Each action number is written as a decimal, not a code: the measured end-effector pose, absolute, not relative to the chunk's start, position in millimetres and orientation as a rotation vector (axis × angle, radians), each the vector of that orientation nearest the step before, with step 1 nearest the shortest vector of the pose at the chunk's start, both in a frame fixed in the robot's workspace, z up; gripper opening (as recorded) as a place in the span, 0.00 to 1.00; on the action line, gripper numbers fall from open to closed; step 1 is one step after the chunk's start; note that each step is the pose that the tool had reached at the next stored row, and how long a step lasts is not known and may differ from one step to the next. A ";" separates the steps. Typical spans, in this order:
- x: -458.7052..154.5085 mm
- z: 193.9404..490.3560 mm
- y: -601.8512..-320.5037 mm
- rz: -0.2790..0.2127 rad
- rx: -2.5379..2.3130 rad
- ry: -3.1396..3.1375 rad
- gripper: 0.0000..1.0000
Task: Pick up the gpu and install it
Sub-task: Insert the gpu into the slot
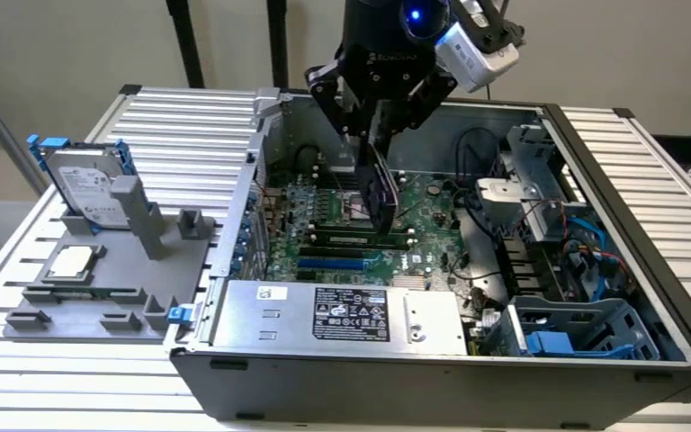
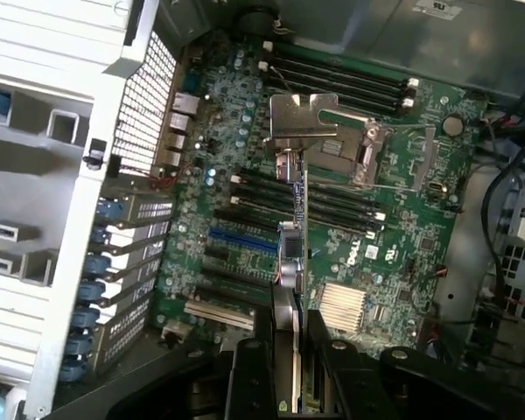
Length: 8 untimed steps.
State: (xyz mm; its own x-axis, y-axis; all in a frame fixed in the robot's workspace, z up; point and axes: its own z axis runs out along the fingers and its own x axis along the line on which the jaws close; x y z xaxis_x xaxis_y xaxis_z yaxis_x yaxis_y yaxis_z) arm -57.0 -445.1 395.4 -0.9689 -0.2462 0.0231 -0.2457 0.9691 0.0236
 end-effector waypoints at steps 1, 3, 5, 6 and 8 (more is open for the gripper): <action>-57.0 394.9 -445.1 -0.032 0.415 -3.088 0.00; -56.9 394.1 -445.1 -0.031 0.471 -3.079 0.00; -56.9 393.2 -445.1 -0.030 0.527 -3.070 0.00; -56.9 392.8 -445.1 -0.030 0.553 -3.065 0.00; -56.9 391.6 -445.1 -0.029 0.611 -3.054 0.00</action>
